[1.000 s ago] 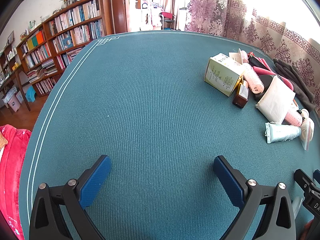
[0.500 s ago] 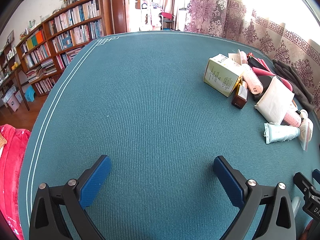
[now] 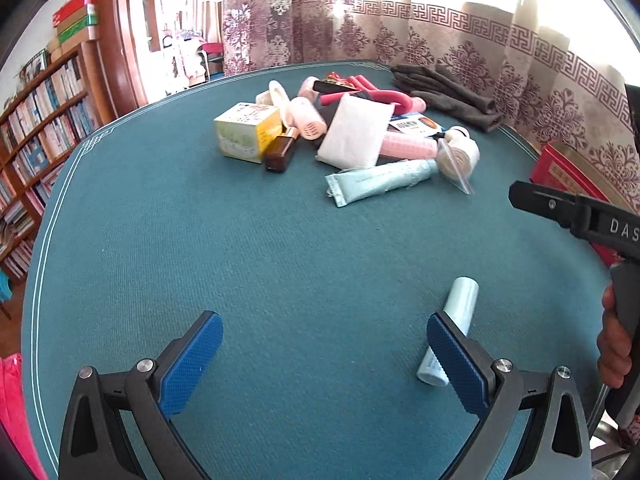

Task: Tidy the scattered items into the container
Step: 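Grasp the light blue cylinder on the table with the left tool, then grasp the bagged white paper roll with the right tool while the left holds the cylinder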

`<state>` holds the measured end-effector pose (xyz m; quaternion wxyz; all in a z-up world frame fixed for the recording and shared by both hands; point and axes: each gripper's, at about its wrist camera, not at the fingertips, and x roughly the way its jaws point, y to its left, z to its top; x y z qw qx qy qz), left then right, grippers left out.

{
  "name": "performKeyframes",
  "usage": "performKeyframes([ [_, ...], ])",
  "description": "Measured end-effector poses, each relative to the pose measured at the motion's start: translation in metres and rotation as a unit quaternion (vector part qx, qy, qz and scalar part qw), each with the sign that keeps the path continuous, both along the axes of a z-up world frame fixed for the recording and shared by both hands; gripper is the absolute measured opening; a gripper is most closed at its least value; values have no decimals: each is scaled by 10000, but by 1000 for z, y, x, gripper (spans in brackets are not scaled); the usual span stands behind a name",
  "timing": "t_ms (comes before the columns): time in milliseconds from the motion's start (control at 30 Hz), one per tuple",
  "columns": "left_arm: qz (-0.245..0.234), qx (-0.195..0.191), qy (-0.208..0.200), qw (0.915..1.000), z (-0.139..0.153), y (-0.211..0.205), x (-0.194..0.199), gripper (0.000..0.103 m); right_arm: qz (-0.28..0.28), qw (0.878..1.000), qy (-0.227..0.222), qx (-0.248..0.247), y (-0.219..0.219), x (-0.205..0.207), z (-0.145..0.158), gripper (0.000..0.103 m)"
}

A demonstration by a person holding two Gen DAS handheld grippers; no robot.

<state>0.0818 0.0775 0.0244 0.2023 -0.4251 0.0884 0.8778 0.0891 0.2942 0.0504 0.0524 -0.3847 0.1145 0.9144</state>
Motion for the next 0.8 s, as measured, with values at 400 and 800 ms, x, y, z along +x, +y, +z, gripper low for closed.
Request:
performKeyframes([
  [400, -297, -338, 127, 9989, -8, 42, 14, 86, 191, 9998, 41, 105, -3, 17, -5, 103],
  [800, -273, 343, -108, 9990, -7, 32, 6, 20, 105, 9998, 107, 122, 2, 16, -3, 102],
])
